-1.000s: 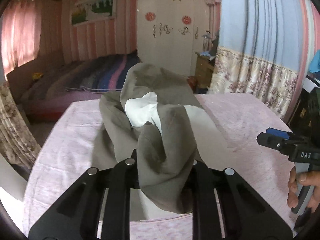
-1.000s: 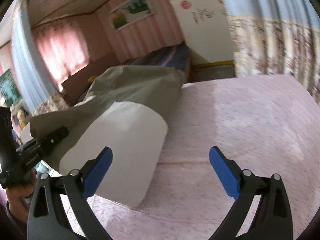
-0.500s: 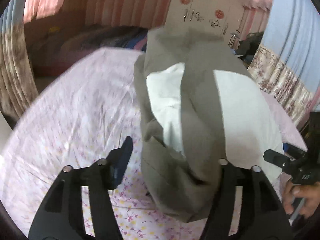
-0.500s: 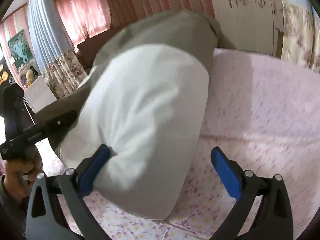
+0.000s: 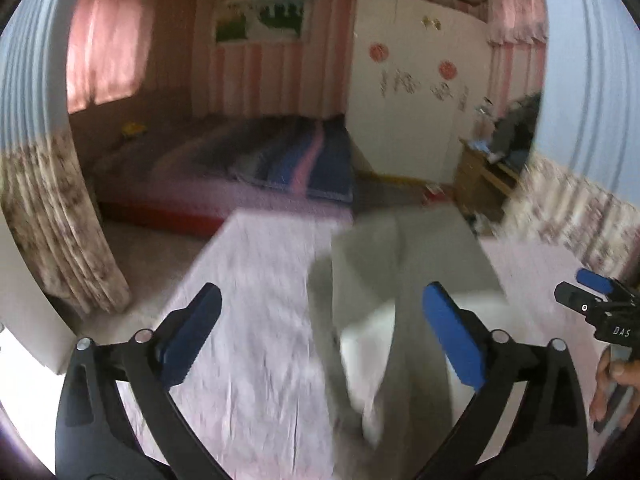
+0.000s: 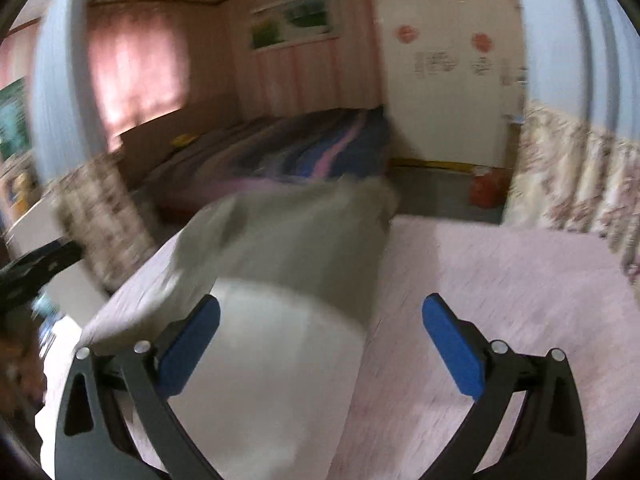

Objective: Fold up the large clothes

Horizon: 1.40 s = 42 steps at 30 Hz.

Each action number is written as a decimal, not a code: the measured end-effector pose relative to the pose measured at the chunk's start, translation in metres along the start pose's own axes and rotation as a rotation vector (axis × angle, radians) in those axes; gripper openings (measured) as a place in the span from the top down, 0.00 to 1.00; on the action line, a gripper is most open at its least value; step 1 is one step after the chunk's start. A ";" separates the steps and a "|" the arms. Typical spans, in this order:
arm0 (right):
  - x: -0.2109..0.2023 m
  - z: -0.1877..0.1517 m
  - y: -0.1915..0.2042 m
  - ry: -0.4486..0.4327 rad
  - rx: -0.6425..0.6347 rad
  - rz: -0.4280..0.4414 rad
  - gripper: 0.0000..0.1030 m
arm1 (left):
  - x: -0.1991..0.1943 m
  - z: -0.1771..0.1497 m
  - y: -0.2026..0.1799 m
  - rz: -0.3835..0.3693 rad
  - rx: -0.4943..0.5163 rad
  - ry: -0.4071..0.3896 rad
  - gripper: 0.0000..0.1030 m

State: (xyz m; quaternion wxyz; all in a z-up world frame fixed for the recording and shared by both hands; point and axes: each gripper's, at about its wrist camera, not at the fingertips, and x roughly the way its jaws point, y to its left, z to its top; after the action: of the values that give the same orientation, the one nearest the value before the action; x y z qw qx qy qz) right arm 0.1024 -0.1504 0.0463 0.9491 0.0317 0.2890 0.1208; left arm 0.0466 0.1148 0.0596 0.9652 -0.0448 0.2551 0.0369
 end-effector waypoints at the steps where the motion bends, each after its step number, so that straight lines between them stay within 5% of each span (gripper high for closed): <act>1: 0.004 0.012 0.000 -0.011 0.027 -0.028 0.02 | 0.008 0.010 -0.006 0.017 -0.011 0.000 0.03; 5: 0.044 0.044 0.001 0.029 0.133 -0.070 0.02 | 0.064 0.026 -0.032 0.032 -0.031 0.071 0.03; 13: 0.124 0.011 0.015 0.106 0.212 -0.175 0.02 | 0.164 -0.016 -0.030 0.184 -0.013 0.210 0.03; 22: 0.182 -0.018 -0.005 0.190 0.256 -0.140 0.02 | 0.193 -0.044 -0.007 0.046 -0.042 0.225 0.03; 28: 0.209 -0.029 -0.018 0.302 0.316 -0.115 0.02 | 0.218 -0.053 -0.013 0.046 0.010 0.320 0.03; 35: 0.207 -0.031 -0.023 0.307 0.349 -0.089 0.02 | 0.227 -0.054 -0.006 0.032 -0.023 0.348 0.03; 42: 0.101 -0.028 -0.009 0.160 0.278 0.034 0.02 | 0.160 -0.046 0.011 -0.020 -0.095 0.262 0.03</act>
State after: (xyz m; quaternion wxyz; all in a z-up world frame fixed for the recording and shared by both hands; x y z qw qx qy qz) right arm 0.1702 -0.1345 -0.0327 0.9073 0.1581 0.3771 0.0978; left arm 0.1619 0.1287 -0.0601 0.9208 -0.0972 0.3763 0.0330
